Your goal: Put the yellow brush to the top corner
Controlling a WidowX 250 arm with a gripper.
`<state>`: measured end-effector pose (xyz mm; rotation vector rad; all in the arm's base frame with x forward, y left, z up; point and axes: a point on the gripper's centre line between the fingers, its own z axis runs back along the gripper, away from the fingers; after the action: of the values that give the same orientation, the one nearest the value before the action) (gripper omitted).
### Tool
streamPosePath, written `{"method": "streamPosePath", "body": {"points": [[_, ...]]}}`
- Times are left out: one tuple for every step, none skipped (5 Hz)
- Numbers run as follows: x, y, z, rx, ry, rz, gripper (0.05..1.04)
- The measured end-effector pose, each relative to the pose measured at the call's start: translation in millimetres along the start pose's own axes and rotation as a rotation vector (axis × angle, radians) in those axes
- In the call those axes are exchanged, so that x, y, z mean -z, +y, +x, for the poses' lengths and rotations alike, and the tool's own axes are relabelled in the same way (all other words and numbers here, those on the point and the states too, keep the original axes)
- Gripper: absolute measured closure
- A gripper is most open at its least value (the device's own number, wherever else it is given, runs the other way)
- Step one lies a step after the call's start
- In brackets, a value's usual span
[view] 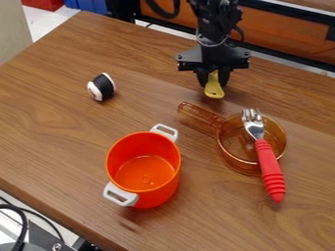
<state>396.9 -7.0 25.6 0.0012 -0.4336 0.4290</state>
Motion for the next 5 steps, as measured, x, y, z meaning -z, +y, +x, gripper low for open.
{"method": "streamPosePath", "body": {"points": [[10.6,-0.1,3.3,-0.050,0.010,0.025,0.770],[10.6,-1.3,3.5,-0.085,0.014,0.012,0.716],[10.8,0.0,4.5,-0.127,0.019,0.005,0.464],[9.6,3.3,3.4,-0.147,0.060,0.004,0.180],[6.4,7.7,1.7,-0.160,0.083,0.019,0.084]]}}
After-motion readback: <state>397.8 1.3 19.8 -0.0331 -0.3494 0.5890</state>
